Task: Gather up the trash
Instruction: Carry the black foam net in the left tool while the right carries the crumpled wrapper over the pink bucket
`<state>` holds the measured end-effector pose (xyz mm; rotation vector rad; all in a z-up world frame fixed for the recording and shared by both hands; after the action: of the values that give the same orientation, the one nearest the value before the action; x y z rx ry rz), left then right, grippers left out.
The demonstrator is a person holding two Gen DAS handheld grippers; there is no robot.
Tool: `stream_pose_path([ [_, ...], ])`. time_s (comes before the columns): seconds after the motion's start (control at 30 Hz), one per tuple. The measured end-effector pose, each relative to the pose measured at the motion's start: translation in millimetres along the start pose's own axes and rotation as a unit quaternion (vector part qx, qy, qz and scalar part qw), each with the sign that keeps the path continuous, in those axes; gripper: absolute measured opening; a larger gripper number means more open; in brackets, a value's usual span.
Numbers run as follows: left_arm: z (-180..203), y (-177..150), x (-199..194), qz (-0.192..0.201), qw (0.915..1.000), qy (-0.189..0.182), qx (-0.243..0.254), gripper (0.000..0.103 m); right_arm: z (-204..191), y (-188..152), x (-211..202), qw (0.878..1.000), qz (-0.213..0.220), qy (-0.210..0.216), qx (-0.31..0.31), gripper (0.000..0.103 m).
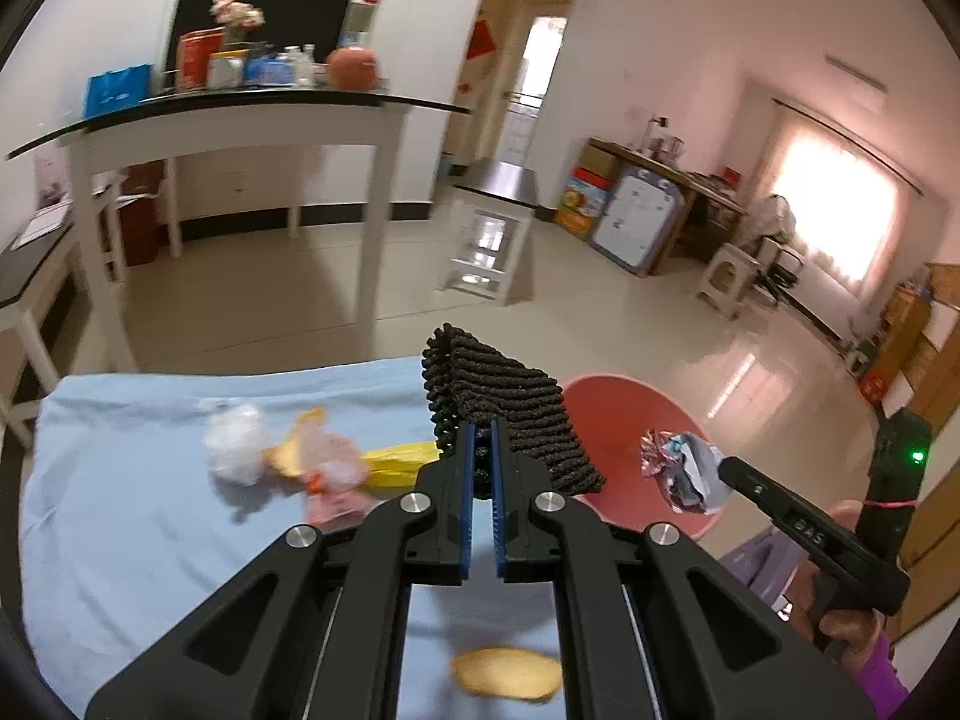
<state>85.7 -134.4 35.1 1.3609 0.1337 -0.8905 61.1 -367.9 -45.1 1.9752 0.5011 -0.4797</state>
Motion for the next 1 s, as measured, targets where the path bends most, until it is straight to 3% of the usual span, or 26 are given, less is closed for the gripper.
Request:
stream_pose_path([
  [0.37, 69.3, -9.3, 58.9, -0.04, 0.9963, -0.05, 0.057, 0.005, 49.3, -1.4, 8.8, 0.999, -0.006, -0.037, 0.027, 0.003],
  [0.73, 95.9, -35.9, 109.0, -0.089, 0.9904, -0.043, 0.097, 0.005, 60.1, -2.0, 31.0, 0.998, -0.012, -0.053, 0.033, 0.003],
  [1.0, 91.5, -48.8, 133.6, -0.118, 0.988, -0.035, 0.094, 0.005, 63.6, -2.2, 40.2, 0.997, -0.018, -0.06, 0.035, 0.004],
])
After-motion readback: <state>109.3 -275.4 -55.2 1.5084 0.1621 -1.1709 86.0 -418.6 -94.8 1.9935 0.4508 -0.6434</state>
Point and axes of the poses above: each gripper's, at about its wrist camera, not at the fingertips, and x roughly the way its jaws point, z to its right, y to its top, the point moved 6 cm from there along x, roughly the way its jaws point, and after that the axes turned 2 degrees about -y, right-handed, at the moved point
